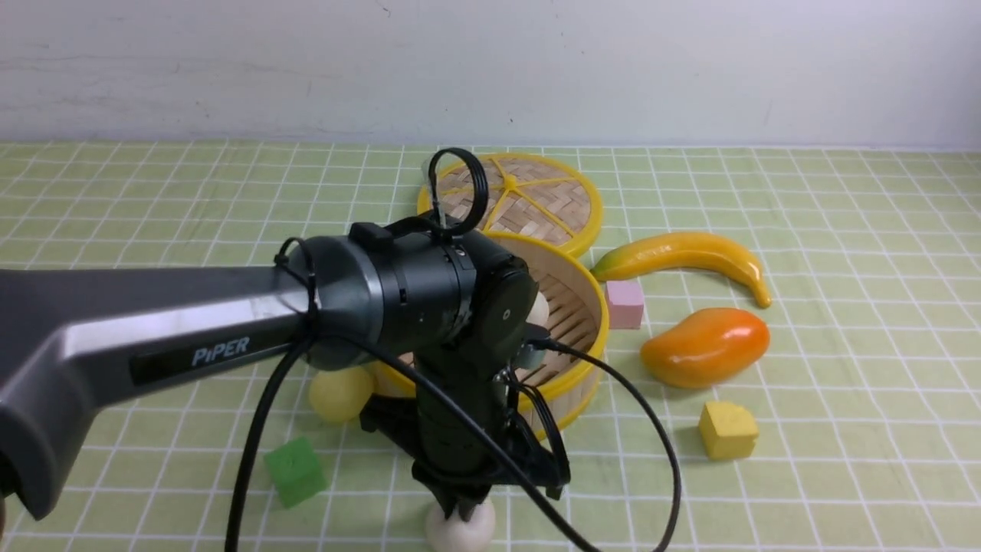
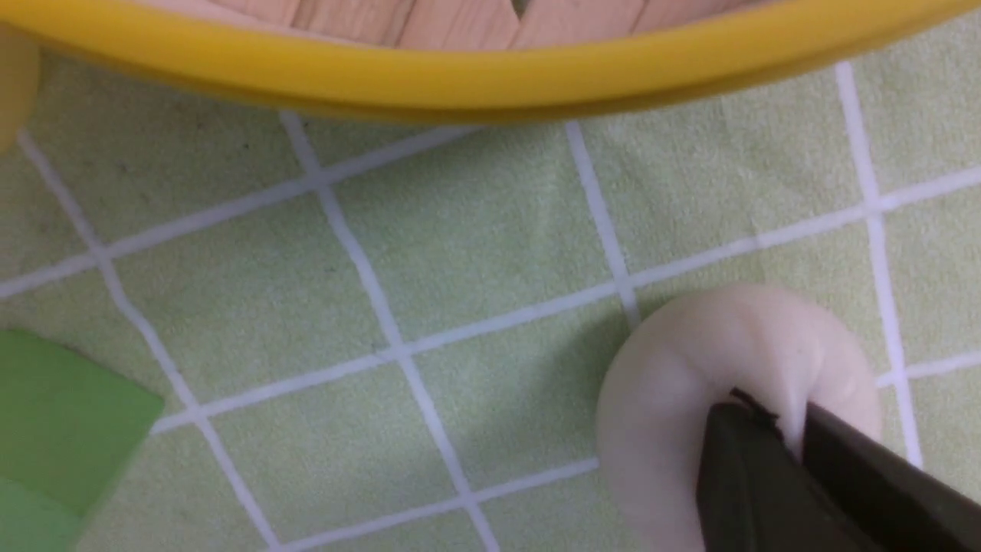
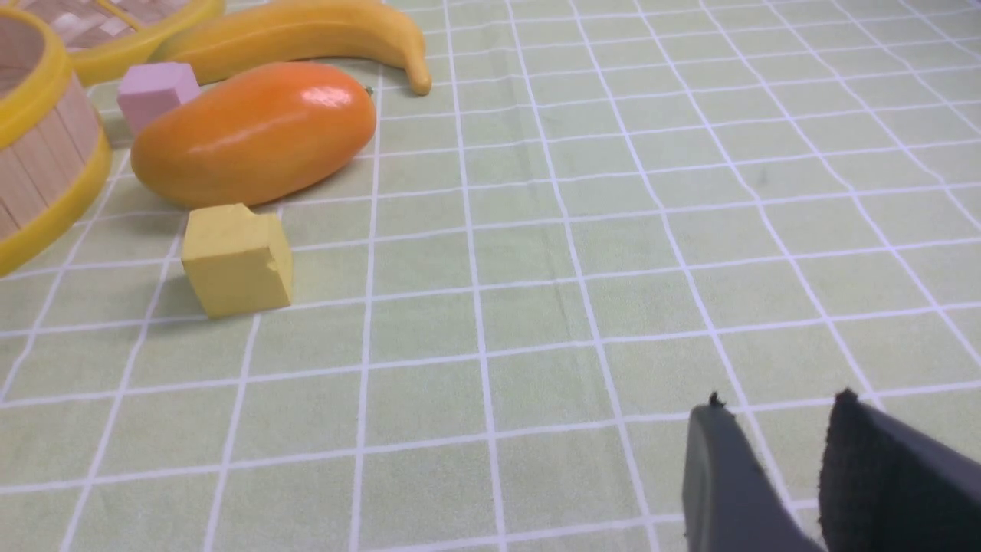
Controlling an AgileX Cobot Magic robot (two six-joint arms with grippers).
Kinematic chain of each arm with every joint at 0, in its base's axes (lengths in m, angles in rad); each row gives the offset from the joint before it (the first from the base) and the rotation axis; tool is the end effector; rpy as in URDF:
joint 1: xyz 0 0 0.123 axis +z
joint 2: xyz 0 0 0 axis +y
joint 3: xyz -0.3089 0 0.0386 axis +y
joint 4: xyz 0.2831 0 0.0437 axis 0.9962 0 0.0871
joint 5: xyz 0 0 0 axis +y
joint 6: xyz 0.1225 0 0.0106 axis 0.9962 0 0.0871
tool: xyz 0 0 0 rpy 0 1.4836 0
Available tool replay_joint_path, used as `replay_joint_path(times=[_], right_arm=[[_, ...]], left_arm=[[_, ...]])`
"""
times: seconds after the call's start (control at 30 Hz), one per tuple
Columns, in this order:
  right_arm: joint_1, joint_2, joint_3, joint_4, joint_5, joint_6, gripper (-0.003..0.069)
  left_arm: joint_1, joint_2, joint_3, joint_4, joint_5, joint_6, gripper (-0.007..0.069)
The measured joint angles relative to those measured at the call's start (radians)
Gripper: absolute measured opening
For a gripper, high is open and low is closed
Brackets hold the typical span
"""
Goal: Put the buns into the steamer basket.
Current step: Use the left arm to grab a steamed stuffed bun, then use the left arm to put the steamed stuffed bun into the steamer
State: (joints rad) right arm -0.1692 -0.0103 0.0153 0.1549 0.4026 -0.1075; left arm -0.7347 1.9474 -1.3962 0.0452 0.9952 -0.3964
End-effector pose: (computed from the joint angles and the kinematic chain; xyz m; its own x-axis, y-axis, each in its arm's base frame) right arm 0.0906 -0.0079 0.1624 -0.3023 0.0873 -0.9492 0.1222 0.9911 0.0522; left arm 0.3201 -0.2829 0.1629 -0.9292 0.3502 -0.1179 0.3533 0.9355 -0.0055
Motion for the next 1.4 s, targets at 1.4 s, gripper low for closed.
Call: replay_joint_path(times=[1.4], right_arm=[[0.000, 0.000, 0.000, 0.000, 0.000, 0.000, 0.0237]], left_arm=[[0.203, 0.158, -0.408, -0.021, 0.006, 0.058, 0.0228]])
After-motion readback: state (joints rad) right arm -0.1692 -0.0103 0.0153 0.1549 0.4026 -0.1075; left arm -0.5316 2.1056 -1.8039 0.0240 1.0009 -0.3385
